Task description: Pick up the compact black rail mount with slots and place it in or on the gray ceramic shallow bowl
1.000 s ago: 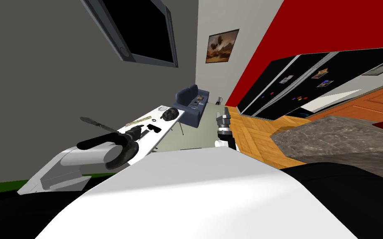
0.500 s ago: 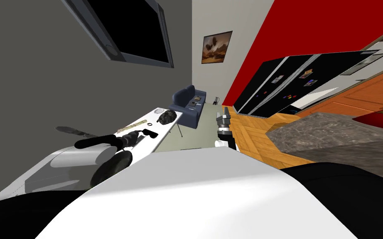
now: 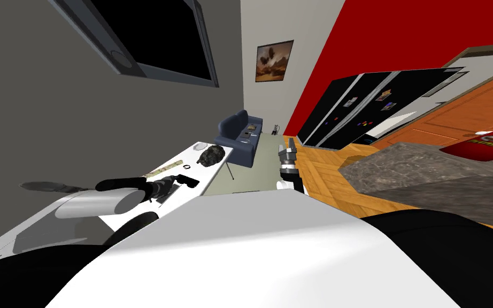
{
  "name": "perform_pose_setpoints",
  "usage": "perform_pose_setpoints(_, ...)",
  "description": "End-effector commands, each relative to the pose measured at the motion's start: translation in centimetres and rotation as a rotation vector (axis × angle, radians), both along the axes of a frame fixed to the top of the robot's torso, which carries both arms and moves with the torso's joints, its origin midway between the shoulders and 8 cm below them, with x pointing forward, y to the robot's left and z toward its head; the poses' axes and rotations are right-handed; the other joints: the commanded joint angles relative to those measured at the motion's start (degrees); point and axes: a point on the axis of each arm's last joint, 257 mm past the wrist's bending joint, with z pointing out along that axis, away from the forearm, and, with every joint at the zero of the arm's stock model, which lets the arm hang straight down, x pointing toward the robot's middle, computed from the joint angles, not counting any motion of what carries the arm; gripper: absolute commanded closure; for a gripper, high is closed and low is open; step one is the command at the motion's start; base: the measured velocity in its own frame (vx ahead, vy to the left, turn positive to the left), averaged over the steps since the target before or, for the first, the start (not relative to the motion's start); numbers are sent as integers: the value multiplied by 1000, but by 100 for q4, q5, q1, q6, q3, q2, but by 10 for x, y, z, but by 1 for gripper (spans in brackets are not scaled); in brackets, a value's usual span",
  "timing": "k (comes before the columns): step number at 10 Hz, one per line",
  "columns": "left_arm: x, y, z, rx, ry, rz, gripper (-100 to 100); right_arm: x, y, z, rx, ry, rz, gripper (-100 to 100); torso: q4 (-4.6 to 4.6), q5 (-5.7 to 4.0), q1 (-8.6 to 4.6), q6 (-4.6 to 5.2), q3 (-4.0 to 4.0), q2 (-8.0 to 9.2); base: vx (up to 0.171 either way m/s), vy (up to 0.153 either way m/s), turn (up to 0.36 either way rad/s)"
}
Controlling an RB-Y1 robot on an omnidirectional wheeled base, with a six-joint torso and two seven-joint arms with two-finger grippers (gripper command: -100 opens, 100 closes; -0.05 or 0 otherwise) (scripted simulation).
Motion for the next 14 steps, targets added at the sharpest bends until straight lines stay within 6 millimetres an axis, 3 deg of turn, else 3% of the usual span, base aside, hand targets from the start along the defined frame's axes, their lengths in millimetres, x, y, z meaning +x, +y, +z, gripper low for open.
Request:
perform_pose_setpoints(1,-21,7,-13,-3,86,13,-100,0,0,0,0,0,0,0,0,0,0,0,0,0,137,21,-160)
perform_pose_setpoints(5,-77,12,-48,-46,274,46,-100,0,0,0,0,0,0,0,-4,0,-5,-1,-10,-16,173,27,-116)
perform_pose_setpoints(6,-66,10,-39,-34,240,39,-100,0,0,0,0,0,0,0,-5,-1,-9,0,-14,-25,94,13,-22)
perform_pose_setpoints(7,-69,10,-40,-36,247,41,0,0,0,0,0,0,0,0,-1,-3,-14,-2,-2,1,16,3,2)
perform_pose_setpoints(8,-69,14,-48,-37,242,49,-100,0,0,0,0,0,0,0,5,-4,-18,-2,15,28,-1,5,-65)
perform_pose_setpoints(11,-70,17,-54,-38,240,55,-100,0,0,0,0,0,0,0,12,-3,-16,-3,31,54,-15,7,-41)
perform_pose_setpoints(12,-70,17,-54,-38,239,55,100,0,0,0,0,0,0,0,12,-4,-19,-4,30,53,0,0,0)
perform_pose_setpoints(14,-70,17,-54,-38,238,54,100,0,0,0,0,0,0,0,9,-4,-20,-2,25,46,0,0,0)
